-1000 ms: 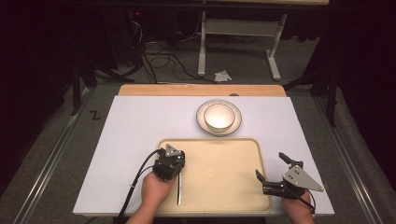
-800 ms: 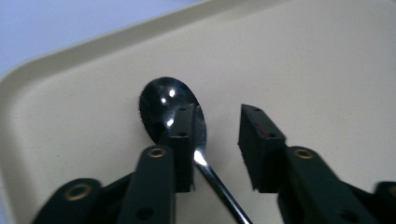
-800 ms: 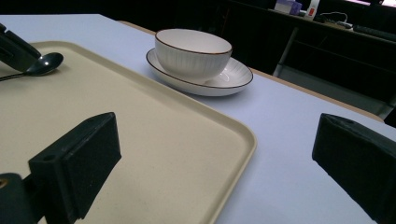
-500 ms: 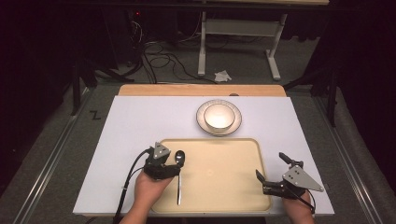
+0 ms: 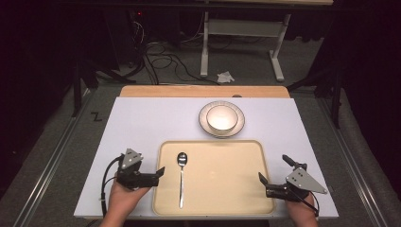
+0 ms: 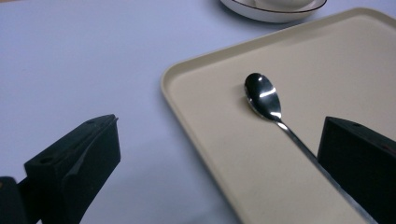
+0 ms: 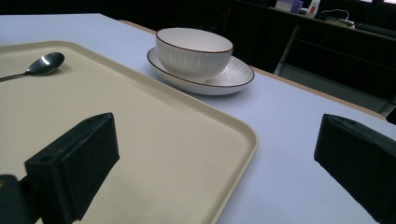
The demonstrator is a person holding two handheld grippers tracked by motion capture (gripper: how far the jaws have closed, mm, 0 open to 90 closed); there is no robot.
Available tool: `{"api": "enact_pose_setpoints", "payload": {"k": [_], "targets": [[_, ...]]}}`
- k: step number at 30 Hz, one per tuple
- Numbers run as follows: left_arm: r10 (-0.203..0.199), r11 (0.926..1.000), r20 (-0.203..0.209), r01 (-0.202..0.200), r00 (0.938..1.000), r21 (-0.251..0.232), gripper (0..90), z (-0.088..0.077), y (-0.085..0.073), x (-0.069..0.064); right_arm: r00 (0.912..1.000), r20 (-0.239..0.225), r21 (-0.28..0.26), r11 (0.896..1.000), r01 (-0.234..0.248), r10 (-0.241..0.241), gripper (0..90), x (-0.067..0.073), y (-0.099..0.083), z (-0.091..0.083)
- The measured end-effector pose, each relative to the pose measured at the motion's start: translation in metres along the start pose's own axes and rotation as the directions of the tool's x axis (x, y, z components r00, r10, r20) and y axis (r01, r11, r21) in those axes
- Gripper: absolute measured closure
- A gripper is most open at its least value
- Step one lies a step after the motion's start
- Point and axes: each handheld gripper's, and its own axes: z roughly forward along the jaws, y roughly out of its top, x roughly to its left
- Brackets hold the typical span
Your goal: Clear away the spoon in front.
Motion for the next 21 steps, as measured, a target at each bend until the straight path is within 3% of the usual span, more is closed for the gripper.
{"api": "enact_pose_setpoints", "payload": {"k": [3,6,8,10,15,21], "targets": [[0.016,0.9998,-0.030,-0.017,0.9994,-0.014,0.1,-0.017,-0.013,0.010,1.0000,0.000,0.002,1.000,0.001,-0.001,0.6,-0.001,0.000,0.000],[-0.042,0.9964,-0.013,0.041,0.9990,-0.074,0.8,-0.033,-0.034,0.019,0.9999,-0.003,0.017,1.000,-0.013,0.013,0.6,0.000,0.000,0.000],[-0.049,0.9964,-0.008,0.048,0.9988,-0.069,1.2,-0.038,-0.040,0.020,0.9999,0.000,0.017,1.000,-0.011,0.011,0.6,-0.001,0.000,0.001],[-0.023,0.9967,-0.021,0.021,0.9995,-0.078,1.2,-0.040,-0.041,0.016,1.0000,0.001,0.008,1.000,-0.008,0.008,0.6,-0.001,0.001,0.001],[0.023,0.9962,-0.003,-0.023,0.9997,-0.084,1.1,-0.037,-0.037,0.008,0.9999,0.006,0.014,1.000,-0.014,0.014,0.6,0.001,0.001,0.001],[0.012,0.9953,0.011,-0.011,0.9999,-0.096,1.2,-0.038,-0.037,0.010,0.9999,0.005,0.021,1.000,-0.010,0.010,0.6,0.001,0.000,0.002]]}}
